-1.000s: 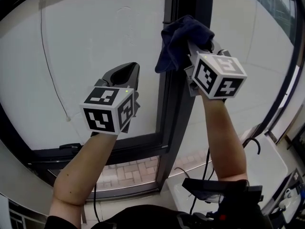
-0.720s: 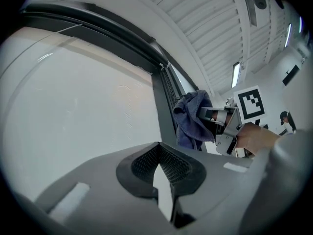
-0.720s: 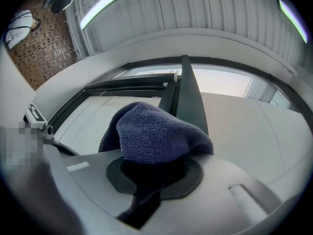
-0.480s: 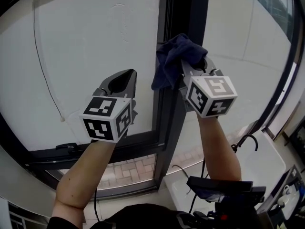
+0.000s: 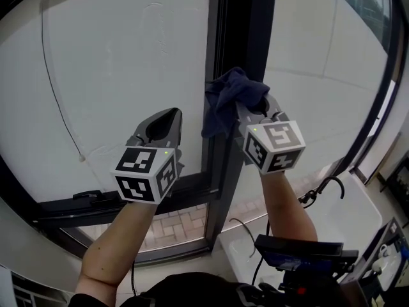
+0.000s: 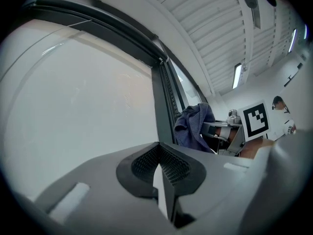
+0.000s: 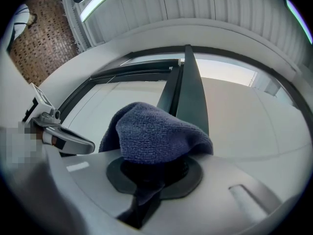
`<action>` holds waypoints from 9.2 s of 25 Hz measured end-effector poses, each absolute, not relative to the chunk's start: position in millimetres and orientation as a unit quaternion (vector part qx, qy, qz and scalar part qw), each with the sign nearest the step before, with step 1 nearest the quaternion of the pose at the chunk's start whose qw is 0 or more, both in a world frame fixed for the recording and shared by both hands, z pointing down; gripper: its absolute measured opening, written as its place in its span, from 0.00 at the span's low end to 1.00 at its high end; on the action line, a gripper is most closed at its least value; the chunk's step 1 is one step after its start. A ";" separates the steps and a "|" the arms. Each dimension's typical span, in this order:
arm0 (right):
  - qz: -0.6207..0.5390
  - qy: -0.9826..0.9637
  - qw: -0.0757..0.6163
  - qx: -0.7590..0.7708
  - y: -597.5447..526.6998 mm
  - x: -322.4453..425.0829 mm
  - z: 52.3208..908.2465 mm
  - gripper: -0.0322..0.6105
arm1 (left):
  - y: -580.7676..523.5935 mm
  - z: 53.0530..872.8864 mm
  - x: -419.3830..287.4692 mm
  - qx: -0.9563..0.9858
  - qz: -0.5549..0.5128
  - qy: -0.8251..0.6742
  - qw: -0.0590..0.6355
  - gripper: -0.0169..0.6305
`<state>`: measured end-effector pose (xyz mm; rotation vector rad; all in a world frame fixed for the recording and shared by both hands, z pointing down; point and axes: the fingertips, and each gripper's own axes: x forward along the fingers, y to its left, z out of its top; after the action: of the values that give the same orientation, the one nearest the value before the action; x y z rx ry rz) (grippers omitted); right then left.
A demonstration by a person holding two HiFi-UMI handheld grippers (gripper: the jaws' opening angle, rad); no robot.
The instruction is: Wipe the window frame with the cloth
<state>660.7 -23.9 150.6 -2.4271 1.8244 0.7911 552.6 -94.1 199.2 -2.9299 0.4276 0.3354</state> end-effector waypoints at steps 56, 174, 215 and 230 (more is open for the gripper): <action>0.092 0.574 -0.055 -0.812 -31.6 663.4 416.8 0.13 | -93.7 423.7 577.4 -0.992 -0.014 0.124 0.014 0.02; -0.148 0.708 -0.059 -0.688 -205.7 347.6 568.7 0.13 | -258.7 540.7 224.5 -0.936 -0.082 0.332 -0.084 0.02; -0.144 0.779 -0.061 -0.607 -327.1 126.6 566.4 0.13 | -337.1 555.8 -29.5 -0.881 -0.063 0.459 -0.097 0.02; -0.141 0.812 -0.077 -0.562 -367.5 53.5 569.9 0.13 | -350.3 561.9 -89.8 -0.861 -0.054 0.495 -0.102 0.02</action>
<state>53.5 -367.5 569.9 -1.8571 2.6829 -0.4666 -89.8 -350.3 561.9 -2.8957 1.6647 -0.1822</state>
